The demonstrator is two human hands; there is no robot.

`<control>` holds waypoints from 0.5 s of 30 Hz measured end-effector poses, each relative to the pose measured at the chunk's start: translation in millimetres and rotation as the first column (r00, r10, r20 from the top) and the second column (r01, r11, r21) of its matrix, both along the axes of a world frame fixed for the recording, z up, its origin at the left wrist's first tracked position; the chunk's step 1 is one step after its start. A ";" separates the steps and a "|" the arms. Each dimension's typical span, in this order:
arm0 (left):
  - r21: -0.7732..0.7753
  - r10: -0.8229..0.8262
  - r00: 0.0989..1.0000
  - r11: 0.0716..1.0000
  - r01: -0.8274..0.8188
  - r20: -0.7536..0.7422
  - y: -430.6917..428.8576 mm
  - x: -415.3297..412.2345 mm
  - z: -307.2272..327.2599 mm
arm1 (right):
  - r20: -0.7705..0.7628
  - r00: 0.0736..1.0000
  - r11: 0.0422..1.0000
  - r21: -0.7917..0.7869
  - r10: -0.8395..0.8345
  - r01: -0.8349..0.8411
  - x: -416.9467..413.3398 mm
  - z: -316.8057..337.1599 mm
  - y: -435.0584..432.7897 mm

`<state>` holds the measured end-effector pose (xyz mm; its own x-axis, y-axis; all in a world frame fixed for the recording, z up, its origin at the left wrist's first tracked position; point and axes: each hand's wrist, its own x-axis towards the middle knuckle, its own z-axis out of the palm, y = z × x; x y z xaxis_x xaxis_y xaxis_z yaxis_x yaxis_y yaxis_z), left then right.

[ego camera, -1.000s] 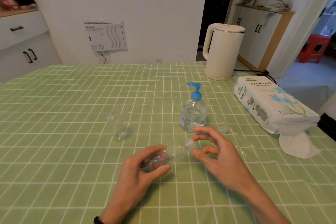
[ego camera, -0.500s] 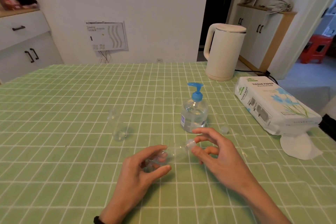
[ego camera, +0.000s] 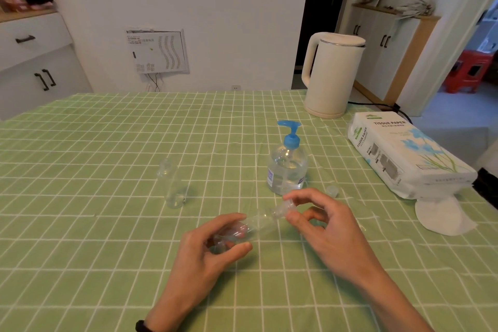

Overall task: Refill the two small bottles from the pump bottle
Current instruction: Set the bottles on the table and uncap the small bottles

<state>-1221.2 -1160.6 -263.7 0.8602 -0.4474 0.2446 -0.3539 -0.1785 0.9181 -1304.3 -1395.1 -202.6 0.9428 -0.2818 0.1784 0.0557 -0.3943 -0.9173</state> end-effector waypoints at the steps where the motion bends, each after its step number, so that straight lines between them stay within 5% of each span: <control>1: -0.012 0.001 1.000 1.000 -0.001 -0.010 0.3 1.0 -0.1 | 0.016 1.000 1.000 0.000 -0.022 0.022 -0.2 0.6 -3.7; 8: -0.125 0.054 0.998 0.991 -0.056 -0.021 -0.7 6.8 -0.4 | -0.017 0.904 0.861 -0.312 -0.427 0.401 6.4 -10.8 -69.5; 15: -0.115 0.058 0.996 0.991 -0.065 -0.061 0.3 7.1 -1.7 | -0.158 0.831 0.720 -0.600 -0.534 0.348 16.5 -25.2 -104.1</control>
